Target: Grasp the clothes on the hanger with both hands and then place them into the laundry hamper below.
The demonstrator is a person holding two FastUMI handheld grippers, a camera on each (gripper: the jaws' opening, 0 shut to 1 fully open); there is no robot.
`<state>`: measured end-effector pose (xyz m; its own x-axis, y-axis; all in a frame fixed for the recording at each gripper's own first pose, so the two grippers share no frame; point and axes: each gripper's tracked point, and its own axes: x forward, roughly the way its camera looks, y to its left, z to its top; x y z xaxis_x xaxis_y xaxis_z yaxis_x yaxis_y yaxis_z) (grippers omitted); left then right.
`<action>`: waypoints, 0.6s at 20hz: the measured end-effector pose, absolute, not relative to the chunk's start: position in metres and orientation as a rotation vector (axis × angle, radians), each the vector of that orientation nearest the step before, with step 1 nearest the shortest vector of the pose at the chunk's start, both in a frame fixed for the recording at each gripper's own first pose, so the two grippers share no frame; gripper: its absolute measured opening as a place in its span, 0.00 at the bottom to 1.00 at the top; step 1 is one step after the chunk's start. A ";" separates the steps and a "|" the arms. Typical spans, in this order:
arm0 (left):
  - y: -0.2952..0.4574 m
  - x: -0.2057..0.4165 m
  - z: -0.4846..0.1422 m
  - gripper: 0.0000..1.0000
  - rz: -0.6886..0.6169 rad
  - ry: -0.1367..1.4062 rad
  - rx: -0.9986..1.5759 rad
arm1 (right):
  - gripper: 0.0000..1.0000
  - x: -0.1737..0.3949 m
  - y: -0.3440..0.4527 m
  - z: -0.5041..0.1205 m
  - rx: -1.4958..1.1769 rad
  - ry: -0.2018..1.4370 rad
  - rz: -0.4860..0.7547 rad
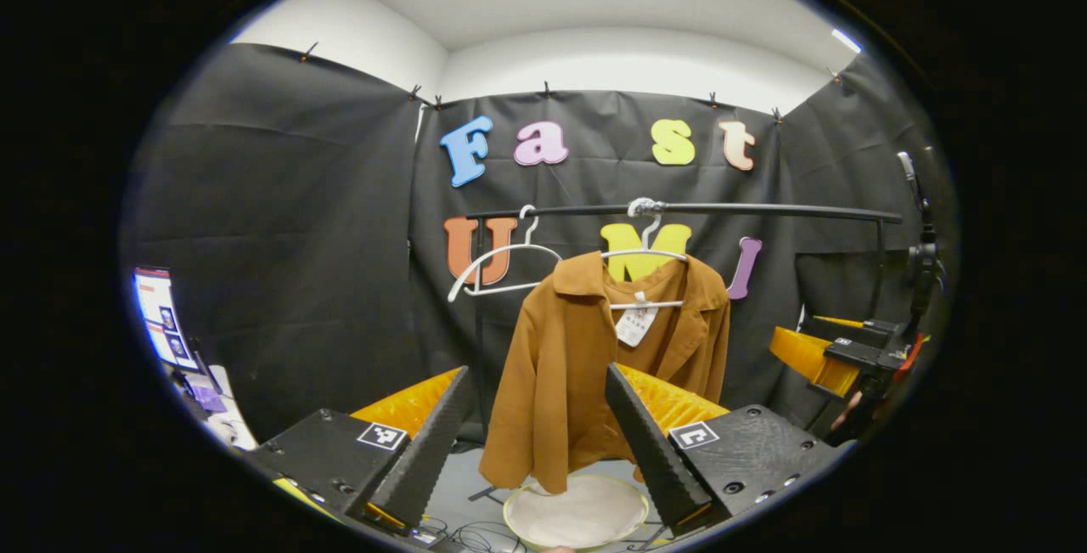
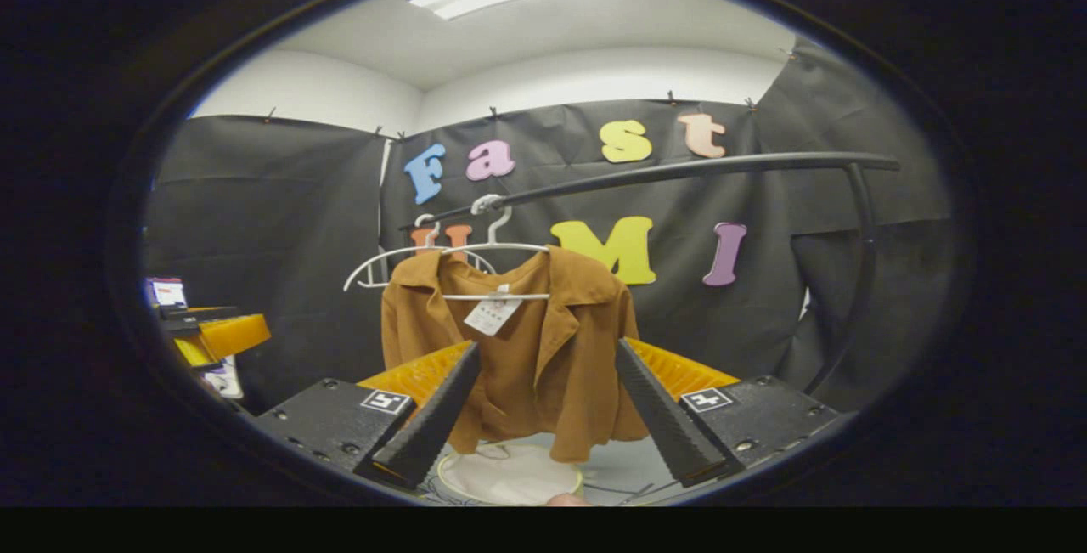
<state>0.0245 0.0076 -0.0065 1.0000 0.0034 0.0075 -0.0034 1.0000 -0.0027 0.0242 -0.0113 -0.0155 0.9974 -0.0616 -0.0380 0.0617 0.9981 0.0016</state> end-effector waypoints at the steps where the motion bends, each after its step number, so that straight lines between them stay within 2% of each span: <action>1: 0.007 0.027 -0.009 1.00 0.006 -0.002 -0.002 | 0.99 0.027 -0.013 -0.018 0.003 0.044 -0.063; 8: -0.010 0.044 -0.027 1.00 0.023 0.032 0.000 | 0.99 0.051 -0.023 -0.033 0.066 0.090 -0.034; 9: -0.012 0.047 -0.030 0.97 0.031 0.038 -0.005 | 1.00 0.055 -0.024 -0.037 0.078 0.100 -0.024; 11: -0.024 0.055 -0.040 0.97 0.029 0.059 -0.028 | 0.99 0.063 -0.024 -0.045 0.094 0.129 -0.002; 12: -0.029 0.058 -0.044 1.00 0.031 0.070 -0.035 | 0.99 0.067 -0.024 -0.048 0.101 0.144 0.011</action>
<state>0.0578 -0.0289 -0.0437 0.9971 0.0293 -0.0700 -0.0317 0.9989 -0.0336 0.0672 -0.0243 -0.0480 0.9897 0.0181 -0.1423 -0.0036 0.9949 0.1012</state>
